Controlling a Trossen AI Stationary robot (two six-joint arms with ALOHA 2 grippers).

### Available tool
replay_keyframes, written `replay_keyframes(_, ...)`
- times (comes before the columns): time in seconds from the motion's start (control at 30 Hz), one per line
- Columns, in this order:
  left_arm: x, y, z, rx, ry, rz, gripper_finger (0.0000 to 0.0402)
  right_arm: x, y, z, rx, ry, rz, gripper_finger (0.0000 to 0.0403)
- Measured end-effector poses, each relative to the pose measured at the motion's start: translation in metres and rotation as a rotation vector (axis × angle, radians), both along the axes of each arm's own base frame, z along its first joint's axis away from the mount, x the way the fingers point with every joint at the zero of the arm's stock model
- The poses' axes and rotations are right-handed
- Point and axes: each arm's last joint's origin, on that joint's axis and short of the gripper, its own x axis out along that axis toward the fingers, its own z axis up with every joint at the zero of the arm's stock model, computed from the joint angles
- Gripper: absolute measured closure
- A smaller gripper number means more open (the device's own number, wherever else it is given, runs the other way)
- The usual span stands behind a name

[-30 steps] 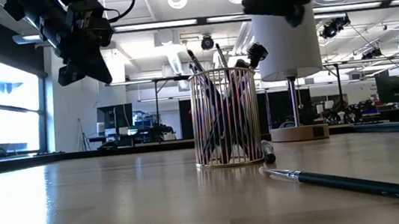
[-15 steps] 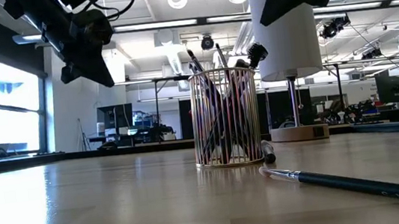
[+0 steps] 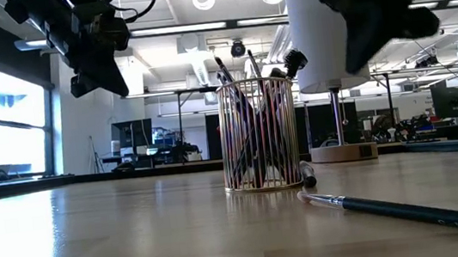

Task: Put items in baskets/containers
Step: Put the eyeshadow brush into the mesh organizer

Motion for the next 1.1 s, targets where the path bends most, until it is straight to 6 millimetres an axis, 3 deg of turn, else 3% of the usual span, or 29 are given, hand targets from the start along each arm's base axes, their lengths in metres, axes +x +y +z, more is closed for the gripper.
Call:
replay_keyframes(0.27, 0.002, -0.007, 0.0, -0.035, 0.001, 0.033, 0.0401, -0.016, 0.016, -0.034, 0.099, 0.025, -0.029, 0.0402)
replay_keyframes(0.53, 0.008, -0.052, -0.001, -0.09, -0.009, 0.126, 0.0401, -0.041, 0.003, -0.065, 0.143, 0.163, 0.033, 0.0402)
replay_keyframes(0.7, 0.016, -0.088, 0.0, -0.175, -0.078, 0.235, 0.0401, -0.064, -0.014, -0.07, 0.112, 0.108, 0.145, 0.0402)
replay_keyframes(0.87, 0.042, -0.13, -0.003, -0.144, -0.095, 0.339, 0.0401, -0.095, -0.034, -0.07, 0.061, 0.037, 0.255, 0.0403)
replay_keyframes(1.1, 0.069, -0.156, -0.011, -0.193, -0.06, 0.431, 0.0401, -0.12, -0.045, -0.067, -0.007, -0.09, 0.478, 0.0403)
